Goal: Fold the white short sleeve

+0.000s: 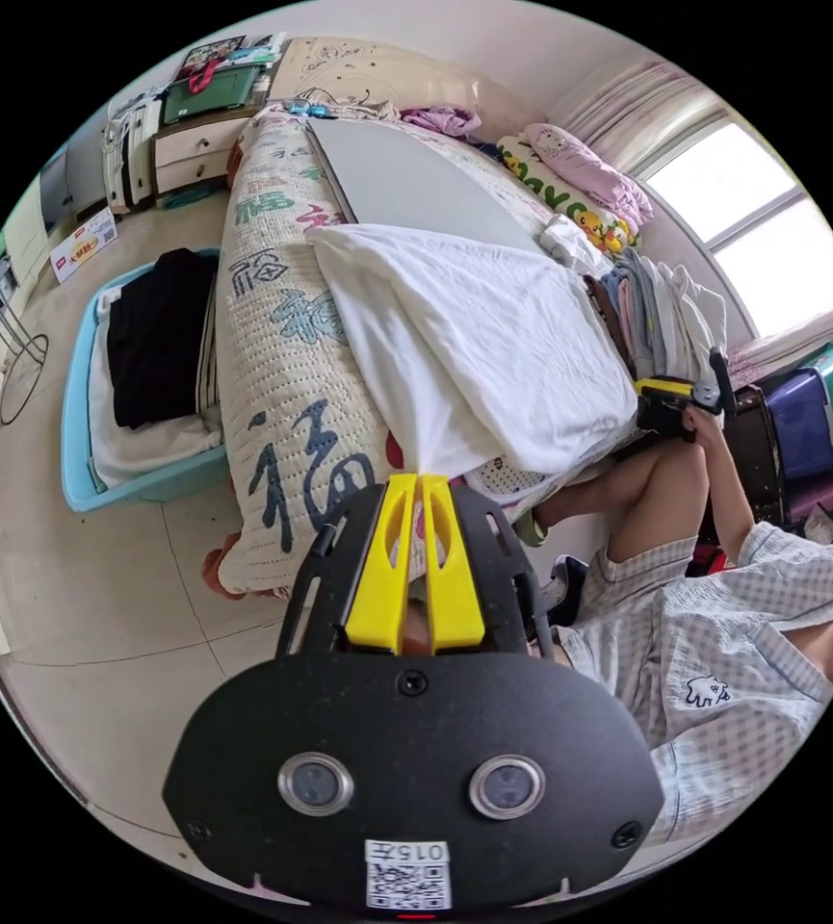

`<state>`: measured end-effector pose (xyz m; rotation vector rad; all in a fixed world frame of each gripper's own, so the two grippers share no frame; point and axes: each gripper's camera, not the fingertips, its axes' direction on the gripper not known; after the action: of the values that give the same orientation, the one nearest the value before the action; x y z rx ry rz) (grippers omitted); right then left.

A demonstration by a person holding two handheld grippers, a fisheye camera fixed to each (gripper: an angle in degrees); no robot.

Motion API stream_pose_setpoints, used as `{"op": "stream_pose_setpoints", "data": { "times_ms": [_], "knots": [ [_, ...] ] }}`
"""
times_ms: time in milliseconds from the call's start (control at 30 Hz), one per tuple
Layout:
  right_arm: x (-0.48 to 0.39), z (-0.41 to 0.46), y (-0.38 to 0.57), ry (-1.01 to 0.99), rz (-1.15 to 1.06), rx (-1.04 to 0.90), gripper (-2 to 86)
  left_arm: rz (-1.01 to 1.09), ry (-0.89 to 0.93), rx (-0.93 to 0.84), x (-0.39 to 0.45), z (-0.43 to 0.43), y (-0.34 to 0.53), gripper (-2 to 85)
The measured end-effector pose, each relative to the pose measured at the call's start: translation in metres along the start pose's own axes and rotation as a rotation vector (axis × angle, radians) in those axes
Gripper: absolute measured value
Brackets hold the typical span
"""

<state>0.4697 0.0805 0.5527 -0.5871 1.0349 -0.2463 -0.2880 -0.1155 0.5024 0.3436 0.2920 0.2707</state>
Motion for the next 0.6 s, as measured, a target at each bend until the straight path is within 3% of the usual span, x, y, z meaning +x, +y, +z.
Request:
{"op": "stream_pose_setpoints", "data": {
  "times_ms": [200,300,367,467,600],
  "knots": [
    [-0.004,-0.040,0.030,-0.151,-0.011,0.158,8.3,-0.009,-0.112,-0.018,0.012,-0.007,0.024,4.2],
    [-0.024,-0.069,0.054,-0.148,-0.131,0.313,8.6,0.080,-0.112,0.091,0.031,-0.026,0.040,5.2],
    [-0.049,-0.079,0.066,-0.149,-0.244,0.407,9.1,0.293,-0.045,0.180,0.066,-0.031,0.049,6.2],
    [-0.080,-0.075,0.071,-0.237,-0.440,0.473,12.5,0.619,-0.027,0.177,0.123,-0.014,0.056,8.6],
    [-0.103,-0.063,0.066,-0.402,-0.588,0.474,14.5,0.827,-0.064,0.081,0.171,0.027,0.061,11.8]
  ]
}}
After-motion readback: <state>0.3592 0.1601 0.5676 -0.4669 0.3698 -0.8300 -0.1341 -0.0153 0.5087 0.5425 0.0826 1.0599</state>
